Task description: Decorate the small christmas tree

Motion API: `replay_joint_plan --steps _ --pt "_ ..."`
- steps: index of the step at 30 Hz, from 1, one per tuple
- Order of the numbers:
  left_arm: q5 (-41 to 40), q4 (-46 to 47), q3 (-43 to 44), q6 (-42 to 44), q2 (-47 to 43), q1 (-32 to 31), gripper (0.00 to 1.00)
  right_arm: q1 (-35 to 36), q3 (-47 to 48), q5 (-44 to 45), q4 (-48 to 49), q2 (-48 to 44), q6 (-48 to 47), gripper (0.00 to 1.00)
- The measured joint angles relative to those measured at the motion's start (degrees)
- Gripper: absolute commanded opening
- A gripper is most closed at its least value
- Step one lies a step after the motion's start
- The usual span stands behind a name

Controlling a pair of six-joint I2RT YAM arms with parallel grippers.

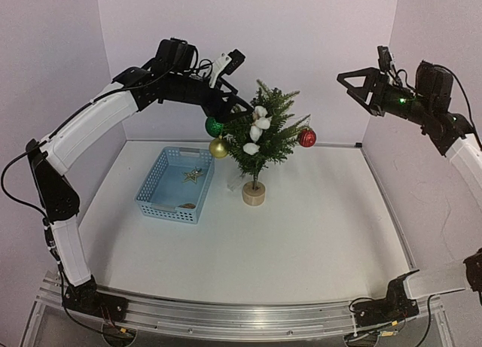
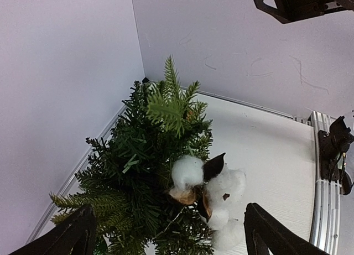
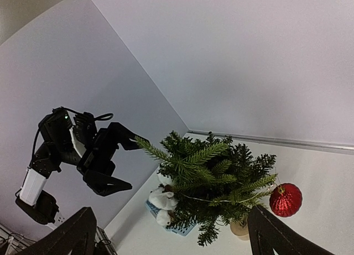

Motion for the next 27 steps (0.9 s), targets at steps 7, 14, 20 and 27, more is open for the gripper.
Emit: replay_joint_plan --steps 7,14,20,27 --pt "1.5 -1.2 0.0 -0.2 -1.5 5.3 0.91 1.8 0.0 0.6 0.1 1.1 0.7 0.94" --pt "4.3 -1.4 -10.0 0.1 -11.9 21.0 0.96 5.0 0.0 2.9 0.1 1.3 1.1 0.92" --pt "6.4 -6.4 -27.4 7.4 -19.3 24.8 0.9 6.6 -1.2 3.9 0.1 2.7 1.3 0.92" --pt "3.6 -13.0 -34.9 10.8 -4.3 24.1 0.98 6.7 -2.1 4.3 0.0 5.5 1.3 0.92"
